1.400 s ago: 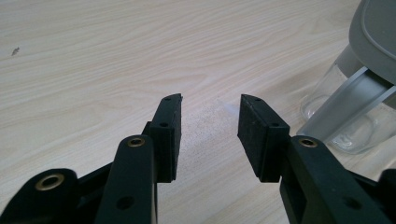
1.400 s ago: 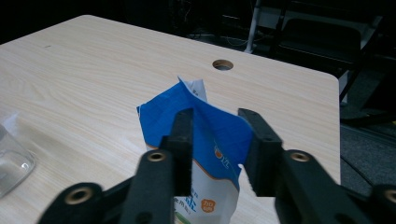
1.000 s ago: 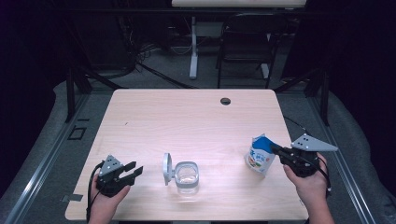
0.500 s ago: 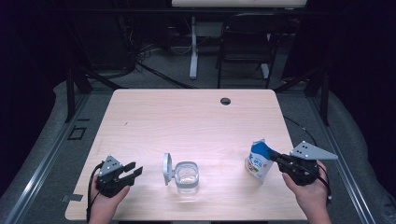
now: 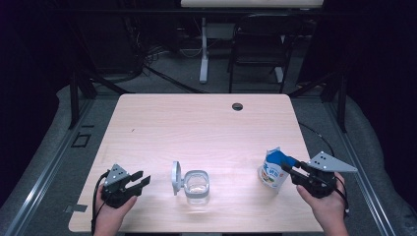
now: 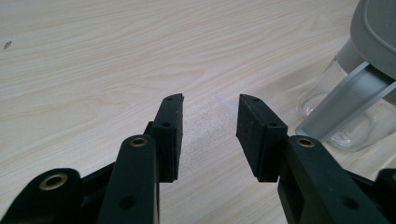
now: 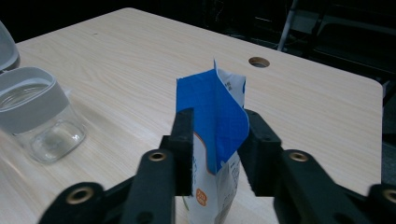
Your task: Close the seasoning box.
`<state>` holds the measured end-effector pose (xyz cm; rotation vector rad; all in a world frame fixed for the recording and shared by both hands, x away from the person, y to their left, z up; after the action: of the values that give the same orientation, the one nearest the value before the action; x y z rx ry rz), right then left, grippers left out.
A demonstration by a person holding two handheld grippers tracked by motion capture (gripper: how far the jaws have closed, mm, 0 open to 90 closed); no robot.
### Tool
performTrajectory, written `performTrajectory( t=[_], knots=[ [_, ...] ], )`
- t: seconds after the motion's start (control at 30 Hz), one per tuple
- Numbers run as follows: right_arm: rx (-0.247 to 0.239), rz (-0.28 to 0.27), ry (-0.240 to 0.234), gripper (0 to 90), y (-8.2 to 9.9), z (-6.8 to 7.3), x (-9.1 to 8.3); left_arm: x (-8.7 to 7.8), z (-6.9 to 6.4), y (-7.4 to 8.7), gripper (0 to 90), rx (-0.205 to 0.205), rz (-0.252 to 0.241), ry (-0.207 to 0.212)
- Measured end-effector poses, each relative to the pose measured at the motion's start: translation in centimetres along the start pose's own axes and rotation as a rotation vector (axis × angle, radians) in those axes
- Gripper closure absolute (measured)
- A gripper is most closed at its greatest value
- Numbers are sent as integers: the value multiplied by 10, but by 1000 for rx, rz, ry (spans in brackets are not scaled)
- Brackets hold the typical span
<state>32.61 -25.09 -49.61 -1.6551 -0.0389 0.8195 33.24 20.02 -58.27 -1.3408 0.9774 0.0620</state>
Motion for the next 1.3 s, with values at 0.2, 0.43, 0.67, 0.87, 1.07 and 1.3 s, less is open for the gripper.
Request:
performTrajectory(
  t=[0.2,0.43,0.67,0.87,1.07,1.3],
  knots=[
    [59,6,-16,541,12,2,10,-1,2,1,611,-8,-2,-2],
    [92,27,21,493,26,-1,20,0,3,3,611,-11,1,-1],
    [115,57,33,447,37,-4,28,-1,5,3,610,-11,1,-4],
    [118,62,37,422,46,-3,36,-3,7,2,609,-18,4,-8],
    [100,30,70,416,51,-2,41,-5,10,1,609,-23,-6,-13],
    [103,21,61,402,56,1,46,-6,10,0,608,-25,-11,-13]
  ],
)
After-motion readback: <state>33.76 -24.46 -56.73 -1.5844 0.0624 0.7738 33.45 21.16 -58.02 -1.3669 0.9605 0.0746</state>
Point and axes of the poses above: each handheld gripper's, and its own axes: x roughly forward along the jaws, y roughly out of its underside, z roughly to its left, the point moved 9 cm from there along x, roughly forward along the jaws, and after that the axes turned 3 degrees about z, right-handed, at the moved point
